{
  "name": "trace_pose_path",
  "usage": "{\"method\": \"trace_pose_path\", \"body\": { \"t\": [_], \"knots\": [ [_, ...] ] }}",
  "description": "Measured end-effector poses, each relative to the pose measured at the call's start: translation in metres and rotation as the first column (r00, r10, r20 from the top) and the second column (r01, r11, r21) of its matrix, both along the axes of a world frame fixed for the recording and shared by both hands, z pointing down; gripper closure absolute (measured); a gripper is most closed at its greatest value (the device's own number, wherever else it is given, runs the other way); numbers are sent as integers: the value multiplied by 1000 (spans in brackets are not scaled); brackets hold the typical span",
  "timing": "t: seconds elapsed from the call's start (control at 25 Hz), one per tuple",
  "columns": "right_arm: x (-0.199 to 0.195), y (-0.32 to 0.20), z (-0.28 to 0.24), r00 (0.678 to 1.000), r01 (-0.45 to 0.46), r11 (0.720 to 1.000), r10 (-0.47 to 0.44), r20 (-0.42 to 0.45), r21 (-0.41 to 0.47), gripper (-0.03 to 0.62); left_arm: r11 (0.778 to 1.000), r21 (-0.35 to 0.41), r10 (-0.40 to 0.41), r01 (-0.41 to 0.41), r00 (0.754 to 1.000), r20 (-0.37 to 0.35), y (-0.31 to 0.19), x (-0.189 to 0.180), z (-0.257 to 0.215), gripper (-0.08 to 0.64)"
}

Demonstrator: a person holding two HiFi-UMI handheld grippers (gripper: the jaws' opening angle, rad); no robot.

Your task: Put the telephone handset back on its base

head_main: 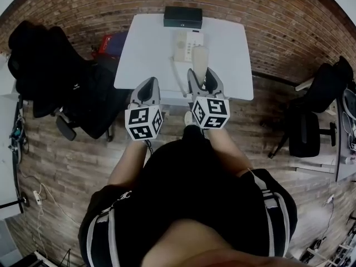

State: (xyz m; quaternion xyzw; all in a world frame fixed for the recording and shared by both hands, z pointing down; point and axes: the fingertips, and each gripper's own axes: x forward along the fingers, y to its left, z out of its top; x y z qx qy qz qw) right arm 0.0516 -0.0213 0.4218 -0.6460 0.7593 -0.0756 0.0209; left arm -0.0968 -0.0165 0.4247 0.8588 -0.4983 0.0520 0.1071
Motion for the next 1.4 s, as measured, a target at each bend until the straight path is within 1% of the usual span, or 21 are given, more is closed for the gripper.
{"method": "trace_pose_path", "body": {
  "t": [0.28,0.48,0.6,0.8,1.08,1.24,1.4],
  "knots": [
    [9,-53,3,1000,18,1000,-18,-14,-13,391,1000,1,-7,7,1000,6,-51,10,-2,558],
    [11,-90,5,999,32,999,-32,-6,-32,391,1000,-17,-17,17,1000,4,-88,13,-1,558],
    [15,-110,8,999,44,998,-44,1,-49,391,999,-29,-19,20,1000,7,-109,21,2,557],
    [30,-144,17,995,68,993,-61,75,-92,391,998,-48,-31,32,999,16,-142,38,4,557],
    [49,-201,32,990,110,984,-96,99,-141,390,996,-66,-62,65,997,52,-195,63,7,558],
    [56,-230,41,983,146,975,-124,139,-165,390,993,-67,-93,99,993,78,-225,72,6,557],
    [69,-264,38,981,137,975,-110,160,-174,391,992,-77,-92,98,993,78,-250,80,8,558]
  ]
}}
